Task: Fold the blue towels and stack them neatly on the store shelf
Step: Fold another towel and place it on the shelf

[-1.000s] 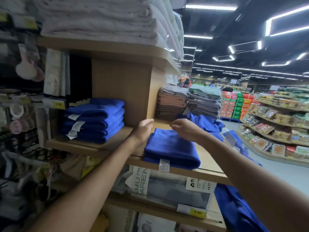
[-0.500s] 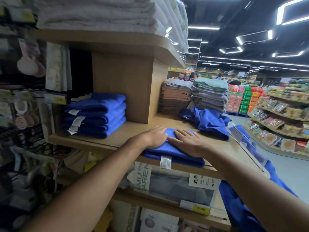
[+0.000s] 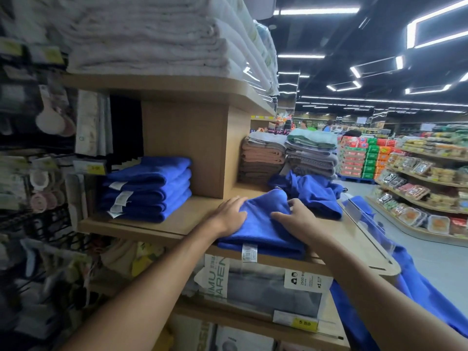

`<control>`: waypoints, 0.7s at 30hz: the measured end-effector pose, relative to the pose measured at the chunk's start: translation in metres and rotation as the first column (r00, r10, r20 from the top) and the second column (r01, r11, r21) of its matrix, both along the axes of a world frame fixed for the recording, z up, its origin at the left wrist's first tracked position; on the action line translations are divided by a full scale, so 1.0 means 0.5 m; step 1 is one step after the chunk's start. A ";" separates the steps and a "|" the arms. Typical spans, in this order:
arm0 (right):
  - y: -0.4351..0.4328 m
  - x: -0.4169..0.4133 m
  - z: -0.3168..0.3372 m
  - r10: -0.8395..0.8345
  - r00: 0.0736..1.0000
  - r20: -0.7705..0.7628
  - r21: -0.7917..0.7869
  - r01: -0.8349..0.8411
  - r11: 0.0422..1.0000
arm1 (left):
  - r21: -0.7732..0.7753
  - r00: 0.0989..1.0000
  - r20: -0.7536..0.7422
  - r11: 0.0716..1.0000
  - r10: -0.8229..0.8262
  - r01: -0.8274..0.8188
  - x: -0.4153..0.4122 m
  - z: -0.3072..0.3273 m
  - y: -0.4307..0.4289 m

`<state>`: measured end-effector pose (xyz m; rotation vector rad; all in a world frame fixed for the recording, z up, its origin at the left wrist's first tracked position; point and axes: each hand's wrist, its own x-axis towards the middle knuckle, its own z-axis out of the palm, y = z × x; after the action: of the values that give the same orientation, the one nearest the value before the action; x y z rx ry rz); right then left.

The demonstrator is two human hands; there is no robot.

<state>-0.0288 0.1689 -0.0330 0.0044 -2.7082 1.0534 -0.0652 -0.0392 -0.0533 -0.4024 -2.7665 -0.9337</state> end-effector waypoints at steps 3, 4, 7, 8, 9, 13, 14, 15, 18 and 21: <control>-0.018 0.008 0.018 0.070 0.985 -0.157 -0.226 -0.105 0.968 | 0.262 0.998 0.009 0.963 0.058 -0.058 0.003 0.010 -0.008; -0.023 0.011 0.030 0.102 0.971 -0.217 -0.279 -0.162 0.947 | 0.415 0.997 0.045 0.907 0.064 -0.077 0.008 0.016 -0.011; -0.039 0.026 0.089 0.199 0.916 -0.348 -0.347 -0.323 0.880 | 0.837 0.969 0.232 0.526 -0.087 -0.153 0.032 0.037 -0.039; -0.046 0.032 0.114 0.222 0.902 -0.371 -0.354 -0.358 0.864 | 0.910 0.922 0.299 0.366 -0.248 -0.196 0.042 0.045 -0.056; -0.056 0.035 0.138 0.238 0.891 -0.386 -0.364 -0.385 0.848 | 0.931 0.857 0.337 0.277 -0.389 -0.240 0.058 0.056 -0.075; -0.112 0.032 0.219 0.260 0.881 -0.396 -0.412 -0.423 0.807 | 0.913 0.861 0.331 0.361 -0.385 -0.189 0.102 0.104 -0.159; -0.131 0.025 0.234 0.264 0.881 -0.393 -0.439 -0.432 0.788 | 0.906 0.883 0.331 0.373 -0.333 -0.199 0.103 0.125 -0.181; -0.152 0.019 0.248 0.262 0.885 -0.385 -0.470 -0.432 0.770 | 0.900 0.902 0.330 0.381 -0.279 -0.212 0.103 0.150 -0.202; -0.227 -0.013 0.280 0.281 0.896 -0.344 -0.589 -0.439 0.679 | 0.872 0.944 0.298 0.442 -0.143 -0.209 0.105 0.244 -0.277; -0.319 -0.053 0.302 0.375 0.895 -0.240 -0.762 -0.413 0.498 | 0.835 0.968 0.251 0.503 0.016 -0.224 0.095 0.321 -0.359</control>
<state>-0.0556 0.0093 0.1180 0.5123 -1.9522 2.3014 -0.0175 -0.2187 0.1074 0.0885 -2.0050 -2.2213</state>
